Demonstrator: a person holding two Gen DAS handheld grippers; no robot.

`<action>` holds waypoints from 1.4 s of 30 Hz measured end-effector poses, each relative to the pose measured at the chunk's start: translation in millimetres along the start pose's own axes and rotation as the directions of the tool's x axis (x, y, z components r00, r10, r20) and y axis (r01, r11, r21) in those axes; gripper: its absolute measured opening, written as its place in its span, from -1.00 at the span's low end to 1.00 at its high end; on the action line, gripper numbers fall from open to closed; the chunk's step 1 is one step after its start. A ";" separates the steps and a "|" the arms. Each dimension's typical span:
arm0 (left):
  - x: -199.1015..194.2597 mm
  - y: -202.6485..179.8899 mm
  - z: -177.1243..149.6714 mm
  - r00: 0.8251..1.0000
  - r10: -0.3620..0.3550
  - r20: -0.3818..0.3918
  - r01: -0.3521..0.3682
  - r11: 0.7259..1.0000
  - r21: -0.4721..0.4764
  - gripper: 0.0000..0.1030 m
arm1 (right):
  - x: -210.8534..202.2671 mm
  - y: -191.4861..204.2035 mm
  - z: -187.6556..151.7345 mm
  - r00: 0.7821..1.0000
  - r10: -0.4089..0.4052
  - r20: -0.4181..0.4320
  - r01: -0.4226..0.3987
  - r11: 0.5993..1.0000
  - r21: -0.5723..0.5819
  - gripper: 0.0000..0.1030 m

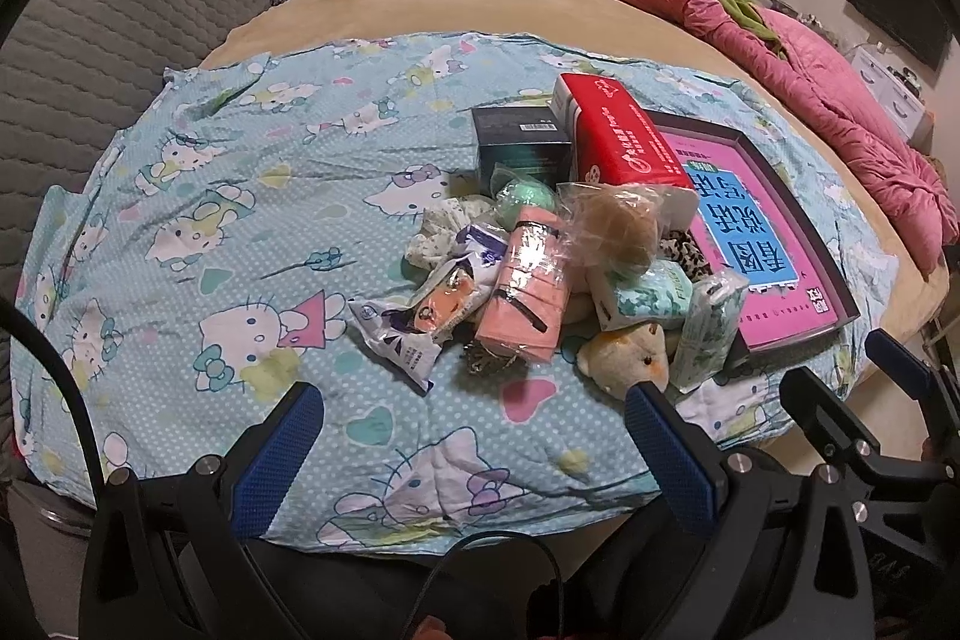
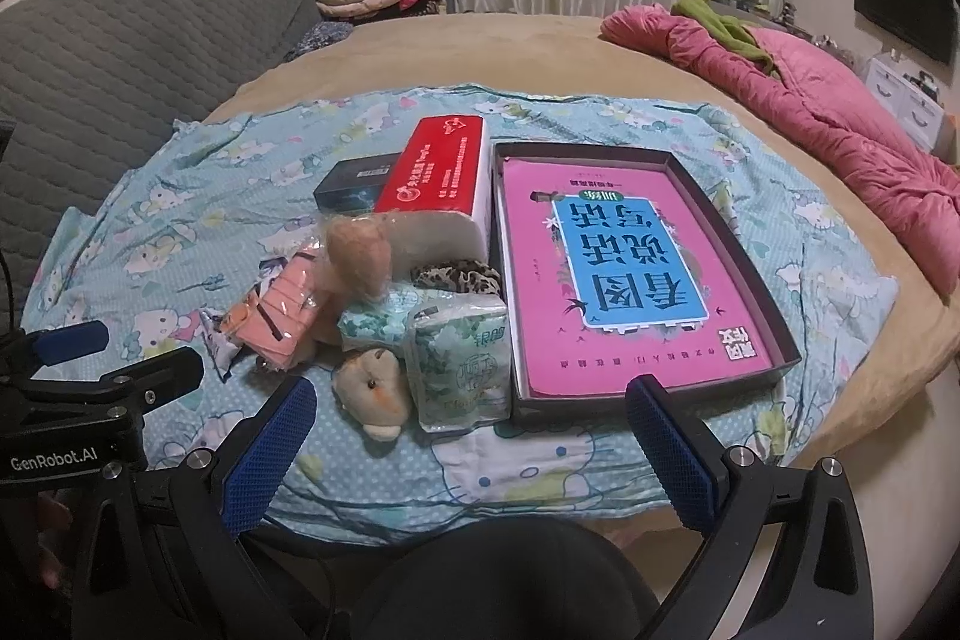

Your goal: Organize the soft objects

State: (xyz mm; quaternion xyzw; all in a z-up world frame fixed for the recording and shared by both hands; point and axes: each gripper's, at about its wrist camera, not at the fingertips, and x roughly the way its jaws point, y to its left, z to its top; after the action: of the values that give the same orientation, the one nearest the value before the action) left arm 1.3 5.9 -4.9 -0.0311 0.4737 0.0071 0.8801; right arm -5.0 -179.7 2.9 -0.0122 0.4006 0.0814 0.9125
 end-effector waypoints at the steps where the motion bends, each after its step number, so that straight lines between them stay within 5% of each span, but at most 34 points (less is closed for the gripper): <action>1: 0.4 0.4 -0.1 1.000 0.002 0.001 -0.002 1.000 0.000 0.97 | 0.3 -0.2 -0.1 1.000 0.002 -0.003 -0.002 1.000 0.002 1.00; 17: 29.2 47.9 -1.6 0.999 0.019 -0.045 -0.022 0.998 -0.062 0.97 | 34.6 -4.4 3.6 0.996 0.014 -0.084 -0.013 1.000 0.005 1.00; 26: 52.8 14.1 10.1 0.992 -0.087 -0.095 0.090 0.995 0.031 0.95 | 58.2 -11.0 9.4 0.990 -0.014 -0.141 0.013 1.000 -0.009 1.00; 36: 77.6 -6.6 19.6 0.982 -0.134 -0.132 0.141 0.989 0.050 0.70 | 78.8 -13.9 16.2 0.986 0.002 -0.167 -0.005 1.000 -0.017 0.98; 42: 88.4 -6.5 21.4 0.981 -0.129 -0.142 0.136 0.990 0.044 0.49 | 91.9 -16.3 20.5 0.984 0.039 -0.174 -0.040 0.999 0.001 0.81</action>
State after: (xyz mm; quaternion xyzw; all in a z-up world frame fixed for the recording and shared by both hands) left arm 68.1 -0.7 -66.5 -0.0395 0.5308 -0.0664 0.8440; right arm 73.7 -181.2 -51.2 -0.0126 0.4787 0.0986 0.8723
